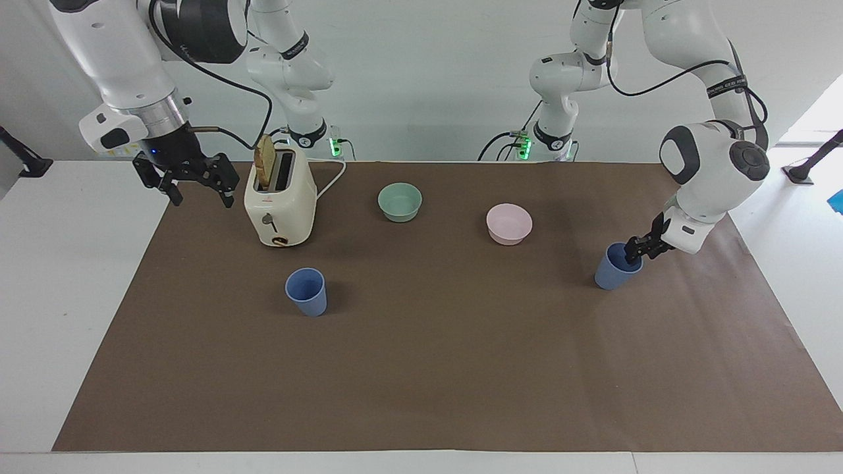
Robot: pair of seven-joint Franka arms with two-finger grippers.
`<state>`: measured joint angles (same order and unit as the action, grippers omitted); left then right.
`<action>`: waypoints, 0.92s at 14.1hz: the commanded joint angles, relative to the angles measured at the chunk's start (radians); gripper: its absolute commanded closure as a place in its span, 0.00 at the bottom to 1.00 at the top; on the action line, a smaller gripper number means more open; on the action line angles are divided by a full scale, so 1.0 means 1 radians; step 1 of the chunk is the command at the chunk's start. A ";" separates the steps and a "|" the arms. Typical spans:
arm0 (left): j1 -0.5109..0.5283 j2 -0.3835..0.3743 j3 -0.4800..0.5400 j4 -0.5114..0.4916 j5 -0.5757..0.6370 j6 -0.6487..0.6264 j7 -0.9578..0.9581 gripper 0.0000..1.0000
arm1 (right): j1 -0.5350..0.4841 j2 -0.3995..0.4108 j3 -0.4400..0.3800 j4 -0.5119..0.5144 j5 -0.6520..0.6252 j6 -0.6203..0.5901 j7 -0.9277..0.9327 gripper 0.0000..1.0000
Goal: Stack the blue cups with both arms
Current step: 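Reach the left gripper to the blue cup nearest it and grasp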
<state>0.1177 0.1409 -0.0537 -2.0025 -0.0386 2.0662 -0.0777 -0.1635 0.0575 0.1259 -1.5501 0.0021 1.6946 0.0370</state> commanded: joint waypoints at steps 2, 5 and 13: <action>-0.003 -0.023 0.000 -0.021 -0.014 0.022 -0.004 1.00 | -0.008 -0.019 0.003 -0.018 0.012 0.007 -0.011 0.00; -0.001 -0.003 0.002 0.065 -0.050 -0.020 -0.005 1.00 | -0.008 -0.019 0.003 -0.018 0.012 0.007 -0.011 0.00; -0.111 -0.014 -0.074 0.183 -0.098 -0.071 -0.305 1.00 | -0.008 -0.019 0.003 -0.018 0.012 0.005 -0.012 0.00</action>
<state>0.0729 0.1286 -0.1289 -1.8371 -0.1369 2.0051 -0.2739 -0.1635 0.0575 0.1259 -1.5501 0.0021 1.6946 0.0370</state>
